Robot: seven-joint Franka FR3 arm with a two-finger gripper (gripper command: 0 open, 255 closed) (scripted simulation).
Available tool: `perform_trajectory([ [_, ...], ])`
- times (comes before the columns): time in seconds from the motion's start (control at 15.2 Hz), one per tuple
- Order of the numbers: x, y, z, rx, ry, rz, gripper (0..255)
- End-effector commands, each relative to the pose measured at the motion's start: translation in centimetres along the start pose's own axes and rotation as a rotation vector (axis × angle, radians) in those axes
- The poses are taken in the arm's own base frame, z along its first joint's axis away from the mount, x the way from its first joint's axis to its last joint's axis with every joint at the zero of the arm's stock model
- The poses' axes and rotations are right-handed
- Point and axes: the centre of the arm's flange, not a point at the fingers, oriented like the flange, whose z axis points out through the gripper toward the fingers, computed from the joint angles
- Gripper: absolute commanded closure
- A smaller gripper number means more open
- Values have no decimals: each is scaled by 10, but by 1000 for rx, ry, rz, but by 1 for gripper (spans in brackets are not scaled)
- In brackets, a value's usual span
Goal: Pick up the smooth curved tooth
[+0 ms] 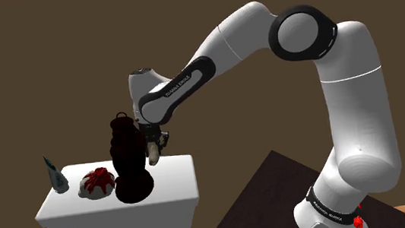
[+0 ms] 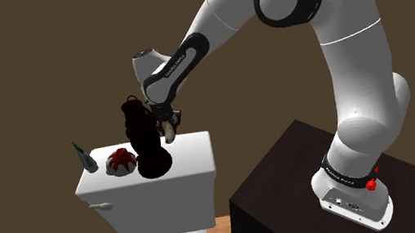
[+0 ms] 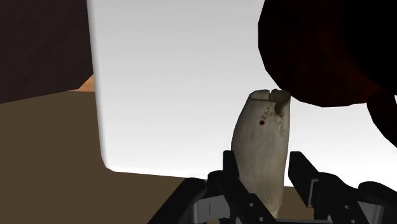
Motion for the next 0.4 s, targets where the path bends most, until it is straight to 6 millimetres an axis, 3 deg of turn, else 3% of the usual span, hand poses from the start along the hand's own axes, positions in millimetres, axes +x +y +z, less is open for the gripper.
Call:
perform_trajectory([
  [0.0,4,0,-16,9,11,4,255],
  [0.33,3,0,-33,9,11,4,255],
])
